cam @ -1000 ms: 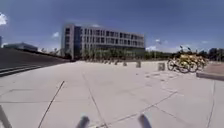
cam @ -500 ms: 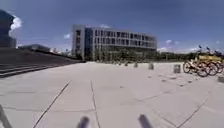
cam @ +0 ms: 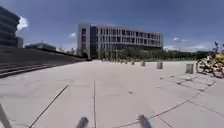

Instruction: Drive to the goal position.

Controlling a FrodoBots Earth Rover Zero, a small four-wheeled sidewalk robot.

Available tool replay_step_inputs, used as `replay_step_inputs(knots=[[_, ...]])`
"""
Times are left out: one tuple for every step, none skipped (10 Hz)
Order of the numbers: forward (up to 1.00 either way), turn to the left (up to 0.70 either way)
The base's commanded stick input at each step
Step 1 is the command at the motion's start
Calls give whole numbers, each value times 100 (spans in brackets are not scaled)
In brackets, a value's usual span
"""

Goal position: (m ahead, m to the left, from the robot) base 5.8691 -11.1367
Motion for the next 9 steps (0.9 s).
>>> replay_step_inputs(knots=[[100,1],[100,1],[100,1],[100,1],[100,1],[100,-2],[100,-39],[100,-39],[100,-39]])
